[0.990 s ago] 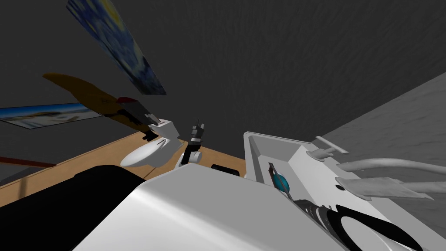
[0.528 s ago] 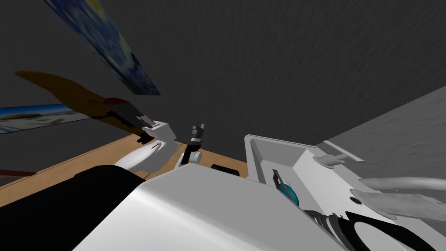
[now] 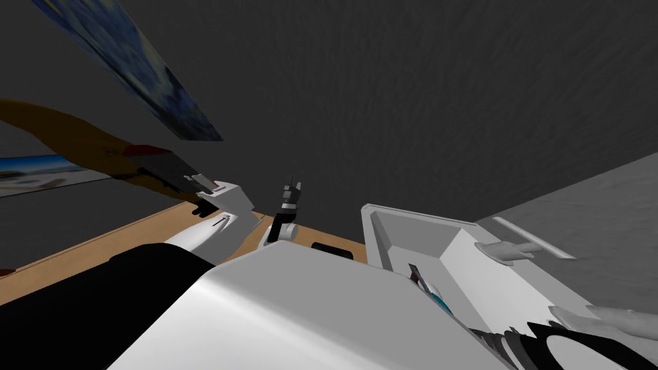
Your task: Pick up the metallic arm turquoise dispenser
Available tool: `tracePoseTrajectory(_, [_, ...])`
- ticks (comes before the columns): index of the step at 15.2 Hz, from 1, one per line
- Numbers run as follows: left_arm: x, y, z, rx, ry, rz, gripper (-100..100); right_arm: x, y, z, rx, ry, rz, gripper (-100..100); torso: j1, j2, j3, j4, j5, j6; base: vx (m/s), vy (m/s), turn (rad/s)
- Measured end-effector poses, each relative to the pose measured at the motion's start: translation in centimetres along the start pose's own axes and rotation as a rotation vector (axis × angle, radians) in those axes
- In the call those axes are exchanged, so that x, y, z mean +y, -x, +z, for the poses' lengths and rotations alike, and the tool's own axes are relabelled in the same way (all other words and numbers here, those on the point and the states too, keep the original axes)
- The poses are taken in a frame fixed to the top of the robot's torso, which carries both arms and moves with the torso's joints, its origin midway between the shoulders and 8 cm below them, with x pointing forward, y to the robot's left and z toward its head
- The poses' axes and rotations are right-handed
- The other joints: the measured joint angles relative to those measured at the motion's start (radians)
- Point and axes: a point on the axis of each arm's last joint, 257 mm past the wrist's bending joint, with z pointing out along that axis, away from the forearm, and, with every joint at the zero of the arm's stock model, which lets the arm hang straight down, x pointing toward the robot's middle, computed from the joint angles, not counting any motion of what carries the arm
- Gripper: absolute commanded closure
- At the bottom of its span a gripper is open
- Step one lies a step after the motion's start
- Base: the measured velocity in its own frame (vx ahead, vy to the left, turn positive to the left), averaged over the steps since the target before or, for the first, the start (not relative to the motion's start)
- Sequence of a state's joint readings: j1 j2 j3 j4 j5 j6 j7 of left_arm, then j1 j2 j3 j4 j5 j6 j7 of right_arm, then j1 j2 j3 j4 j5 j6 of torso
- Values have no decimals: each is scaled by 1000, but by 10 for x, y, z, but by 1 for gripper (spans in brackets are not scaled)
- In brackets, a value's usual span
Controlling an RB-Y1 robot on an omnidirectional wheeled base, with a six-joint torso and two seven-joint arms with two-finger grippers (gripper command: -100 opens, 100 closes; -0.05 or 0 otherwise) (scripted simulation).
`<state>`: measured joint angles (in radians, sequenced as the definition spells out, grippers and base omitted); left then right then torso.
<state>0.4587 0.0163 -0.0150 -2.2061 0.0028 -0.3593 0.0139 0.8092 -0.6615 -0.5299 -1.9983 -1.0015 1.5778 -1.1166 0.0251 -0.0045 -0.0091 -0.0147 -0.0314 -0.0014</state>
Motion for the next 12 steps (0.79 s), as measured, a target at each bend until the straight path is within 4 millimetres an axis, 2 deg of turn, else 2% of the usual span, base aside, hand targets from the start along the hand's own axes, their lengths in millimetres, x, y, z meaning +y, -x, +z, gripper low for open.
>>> tracePoseTrajectory(4, [0,0,0,0,0,0,0,-2,17,-10,-55,-33,53,-100,-1,-1,-1,0,0,0,167,-9,-26])
tracePoseTrajectory(8, [0,0,0,0,0,0,0,-5,31,-18,-102,-63,96,-100,-3,0,0,0,2,-3,118,-2,-41])
tracePoseTrajectory(12, [0,0,0,0,0,0,0,-2,38,-16,-115,-74,106,-100,-9,-4,-3,0,5,-6,51,22,-100])
